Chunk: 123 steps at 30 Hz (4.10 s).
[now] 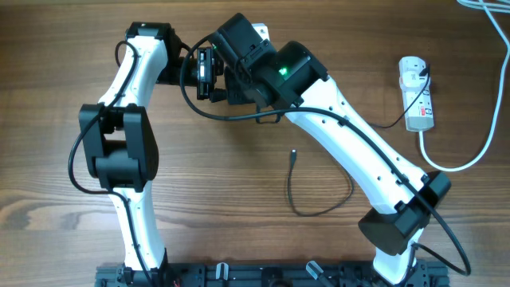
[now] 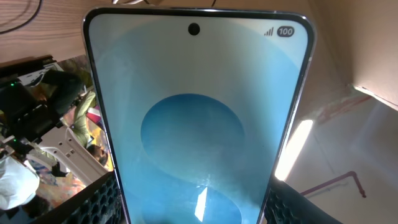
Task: Plug charger to phone and switch on socket
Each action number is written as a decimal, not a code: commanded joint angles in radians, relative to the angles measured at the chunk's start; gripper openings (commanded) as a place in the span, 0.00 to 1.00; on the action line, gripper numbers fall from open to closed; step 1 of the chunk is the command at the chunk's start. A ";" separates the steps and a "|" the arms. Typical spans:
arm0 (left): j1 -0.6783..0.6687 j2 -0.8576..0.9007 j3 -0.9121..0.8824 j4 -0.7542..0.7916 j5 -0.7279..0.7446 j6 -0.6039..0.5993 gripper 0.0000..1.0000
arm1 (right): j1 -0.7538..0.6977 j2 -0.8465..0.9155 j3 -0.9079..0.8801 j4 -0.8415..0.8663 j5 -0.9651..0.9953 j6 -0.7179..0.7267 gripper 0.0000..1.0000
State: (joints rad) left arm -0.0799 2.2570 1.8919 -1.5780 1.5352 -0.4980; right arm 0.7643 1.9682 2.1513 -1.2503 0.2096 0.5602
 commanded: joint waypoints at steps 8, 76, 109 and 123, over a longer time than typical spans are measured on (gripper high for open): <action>0.005 -0.049 0.021 -0.002 0.039 0.023 0.65 | 0.005 -0.009 0.031 0.001 -0.001 0.016 0.23; -0.041 -0.049 0.021 0.209 -0.032 -0.218 0.73 | -0.074 -0.057 0.026 -0.027 -0.041 1.467 0.04; -0.043 -0.049 0.021 0.119 0.042 -0.248 0.50 | -0.048 -0.043 0.006 0.011 0.030 1.511 0.04; -0.043 -0.049 0.021 0.119 0.042 -0.248 0.32 | -0.024 -0.043 0.006 0.010 0.019 1.511 0.04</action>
State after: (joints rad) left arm -0.1234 2.2456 1.8965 -1.4582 1.5551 -0.7444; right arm 0.7357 1.9354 2.1513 -1.2480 0.2100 2.0537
